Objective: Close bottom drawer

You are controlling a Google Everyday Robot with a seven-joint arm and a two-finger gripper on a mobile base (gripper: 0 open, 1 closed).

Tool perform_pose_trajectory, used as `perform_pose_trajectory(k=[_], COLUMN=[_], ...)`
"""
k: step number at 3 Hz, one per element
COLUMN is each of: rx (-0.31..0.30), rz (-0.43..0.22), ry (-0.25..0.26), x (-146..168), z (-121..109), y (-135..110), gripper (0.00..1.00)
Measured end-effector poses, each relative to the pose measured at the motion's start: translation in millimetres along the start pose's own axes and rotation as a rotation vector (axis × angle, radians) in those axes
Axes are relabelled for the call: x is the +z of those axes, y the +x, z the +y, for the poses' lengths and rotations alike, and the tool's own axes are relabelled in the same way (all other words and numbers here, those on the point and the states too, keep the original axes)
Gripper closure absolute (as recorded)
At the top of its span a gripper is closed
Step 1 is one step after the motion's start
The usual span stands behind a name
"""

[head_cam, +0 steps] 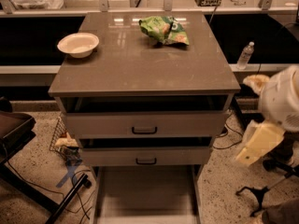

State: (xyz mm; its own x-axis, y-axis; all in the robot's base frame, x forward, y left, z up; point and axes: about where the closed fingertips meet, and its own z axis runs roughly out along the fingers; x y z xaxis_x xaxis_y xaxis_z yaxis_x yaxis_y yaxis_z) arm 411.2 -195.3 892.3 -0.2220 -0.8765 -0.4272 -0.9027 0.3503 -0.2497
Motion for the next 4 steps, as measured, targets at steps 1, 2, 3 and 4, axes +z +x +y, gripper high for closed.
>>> perform_pose_trajectory(k=[1, 2, 3, 4], rx=[0.069, 0.091, 0.101, 0.089], rz=[-0.149, -0.237, -0.293, -0.282], ry=[0.002, 0.029, 0.036, 0.043], x=[67, 99, 129, 167], z=[29, 39, 51, 65], y=[29, 43, 55, 68], gripper=[0.00, 0.00, 0.00, 0.00])
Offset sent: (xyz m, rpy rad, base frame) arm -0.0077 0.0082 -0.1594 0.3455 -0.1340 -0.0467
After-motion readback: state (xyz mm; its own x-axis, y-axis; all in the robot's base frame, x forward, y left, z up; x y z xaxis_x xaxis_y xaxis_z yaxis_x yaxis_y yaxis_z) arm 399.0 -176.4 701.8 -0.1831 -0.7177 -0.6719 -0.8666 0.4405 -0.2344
